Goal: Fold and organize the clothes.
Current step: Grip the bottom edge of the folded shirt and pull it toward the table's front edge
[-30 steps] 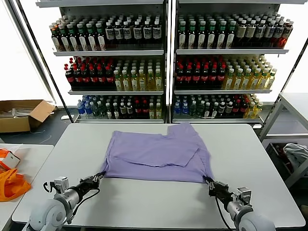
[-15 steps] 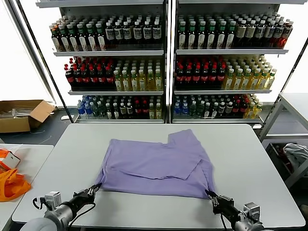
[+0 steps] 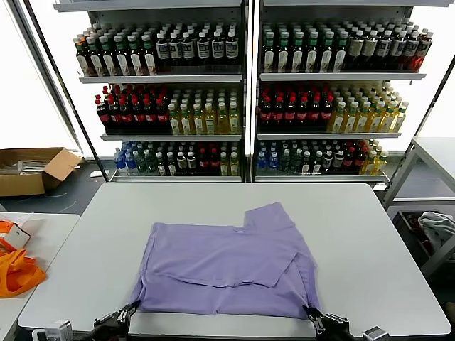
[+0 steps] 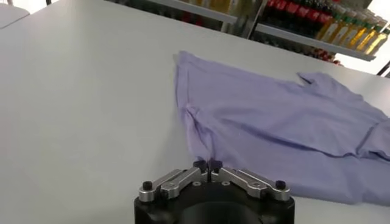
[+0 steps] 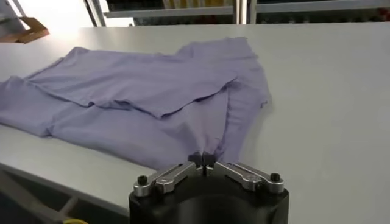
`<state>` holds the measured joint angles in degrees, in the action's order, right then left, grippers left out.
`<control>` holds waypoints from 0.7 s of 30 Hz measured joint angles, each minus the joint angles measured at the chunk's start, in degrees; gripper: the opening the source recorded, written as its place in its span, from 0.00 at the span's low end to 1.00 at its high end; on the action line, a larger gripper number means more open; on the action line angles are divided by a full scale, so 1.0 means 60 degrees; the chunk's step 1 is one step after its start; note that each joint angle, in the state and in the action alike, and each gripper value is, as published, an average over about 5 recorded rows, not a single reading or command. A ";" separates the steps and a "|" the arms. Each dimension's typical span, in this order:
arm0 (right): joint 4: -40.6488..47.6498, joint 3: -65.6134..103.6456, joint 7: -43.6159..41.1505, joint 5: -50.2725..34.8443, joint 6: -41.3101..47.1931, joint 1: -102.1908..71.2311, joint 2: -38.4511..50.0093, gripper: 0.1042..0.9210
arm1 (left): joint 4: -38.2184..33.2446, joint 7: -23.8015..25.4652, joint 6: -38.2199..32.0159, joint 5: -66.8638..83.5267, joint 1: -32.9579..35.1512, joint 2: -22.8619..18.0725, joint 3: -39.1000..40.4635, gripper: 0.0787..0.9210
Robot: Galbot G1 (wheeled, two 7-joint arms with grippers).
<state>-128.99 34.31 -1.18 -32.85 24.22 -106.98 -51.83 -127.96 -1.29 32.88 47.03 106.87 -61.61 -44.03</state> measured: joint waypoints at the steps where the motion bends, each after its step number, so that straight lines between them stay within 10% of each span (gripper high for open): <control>1: -0.0011 0.0020 -0.0011 0.0006 -0.0007 -0.0024 0.0039 0.00 | -0.0084 -0.0016 0.0003 -0.0009 0.0103 -0.0041 -0.0039 0.01; 10: -0.0241 0.0176 -0.0044 -0.0012 0.0013 -0.0188 0.0147 0.13 | -0.0692 -0.0066 0.0013 -0.0136 0.0794 -0.0355 -0.0251 0.04; 21: -0.0096 0.0797 -0.0470 -0.0383 -0.0229 0.0375 0.0277 0.53 | -0.0883 0.0074 0.0021 -0.0040 0.0842 -0.0080 -0.0841 0.39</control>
<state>-129.57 39.09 -4.00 -35.15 22.85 -104.73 -50.17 -133.25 -0.85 33.01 46.79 111.92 -62.09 -49.07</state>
